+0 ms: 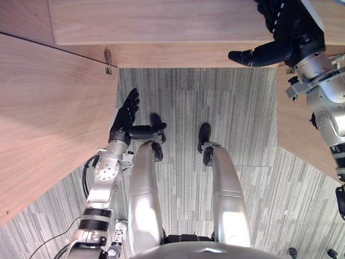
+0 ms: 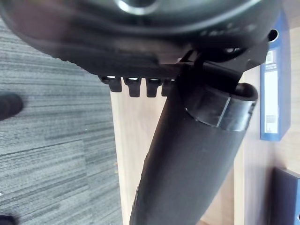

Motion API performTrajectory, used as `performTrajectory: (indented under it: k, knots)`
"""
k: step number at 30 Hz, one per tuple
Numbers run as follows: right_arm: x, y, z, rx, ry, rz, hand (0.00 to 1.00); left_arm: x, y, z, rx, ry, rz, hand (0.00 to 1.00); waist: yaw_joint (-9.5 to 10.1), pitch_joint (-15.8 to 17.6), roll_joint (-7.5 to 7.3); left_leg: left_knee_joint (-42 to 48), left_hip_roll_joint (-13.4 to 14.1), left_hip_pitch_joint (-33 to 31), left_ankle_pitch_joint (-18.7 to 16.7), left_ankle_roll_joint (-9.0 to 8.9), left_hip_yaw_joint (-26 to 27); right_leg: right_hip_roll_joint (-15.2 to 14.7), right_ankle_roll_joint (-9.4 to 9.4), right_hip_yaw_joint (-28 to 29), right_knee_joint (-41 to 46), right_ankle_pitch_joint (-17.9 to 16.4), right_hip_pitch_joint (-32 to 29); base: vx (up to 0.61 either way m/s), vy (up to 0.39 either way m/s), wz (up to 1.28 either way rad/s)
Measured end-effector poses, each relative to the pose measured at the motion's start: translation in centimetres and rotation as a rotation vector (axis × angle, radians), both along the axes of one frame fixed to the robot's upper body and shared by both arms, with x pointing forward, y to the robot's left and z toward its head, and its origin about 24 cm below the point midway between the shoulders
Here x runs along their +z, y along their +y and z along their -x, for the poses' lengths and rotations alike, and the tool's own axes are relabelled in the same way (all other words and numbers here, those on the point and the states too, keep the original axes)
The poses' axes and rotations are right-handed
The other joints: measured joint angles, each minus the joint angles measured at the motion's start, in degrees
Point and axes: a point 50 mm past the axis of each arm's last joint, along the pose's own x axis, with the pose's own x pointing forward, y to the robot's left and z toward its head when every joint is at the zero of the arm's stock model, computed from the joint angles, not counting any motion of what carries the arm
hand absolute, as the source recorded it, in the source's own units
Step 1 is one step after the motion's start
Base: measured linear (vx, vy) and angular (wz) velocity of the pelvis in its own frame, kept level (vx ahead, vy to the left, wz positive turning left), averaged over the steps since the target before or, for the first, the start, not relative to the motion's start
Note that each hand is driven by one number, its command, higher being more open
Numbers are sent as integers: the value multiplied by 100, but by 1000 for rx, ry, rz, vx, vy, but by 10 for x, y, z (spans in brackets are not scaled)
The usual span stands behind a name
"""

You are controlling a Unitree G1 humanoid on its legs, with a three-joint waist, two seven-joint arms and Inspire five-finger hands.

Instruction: Walk over to the cabinet, pick up the folder, carry it to the office cabinet, place the folder inside the office cabinet, then close the office cabinet door

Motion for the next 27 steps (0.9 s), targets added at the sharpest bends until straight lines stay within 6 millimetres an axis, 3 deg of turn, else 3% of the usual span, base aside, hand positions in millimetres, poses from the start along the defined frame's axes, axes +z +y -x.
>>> performTrajectory:
  k: [4,12,17,24,27]
  knots:
    - [-17,7,6,76,64,-55,100,-6,-3,4,2,17,18,100,13,-2,-5,40,40,87,-91,-16,44,1,0,-6,-49,-2,105,28,32,-6]
    - [-63,43,25,279,182,-172,100,-17,-7,13,34,46,30,100,76,-18,-35,152,46,128,-223,29,124,-86,3,-72,-59,-5,184,47,48,-3]
    - [-53,42,36,277,83,-321,100,-17,-6,13,78,37,49,100,98,-19,-35,222,45,129,-294,46,136,-115,3,-83,-27,-16,198,-8,33,-1]
    - [-30,37,47,43,-197,-484,100,-19,-12,11,129,44,88,100,70,-20,-32,306,65,142,-333,110,212,-136,4,-43,-15,-11,197,14,31,-4]
    - [-25,41,45,-58,-252,-468,100,-16,-14,8,137,32,94,100,71,-21,-31,327,74,142,-336,110,221,-131,4,-37,-13,-11,191,38,24,-2]
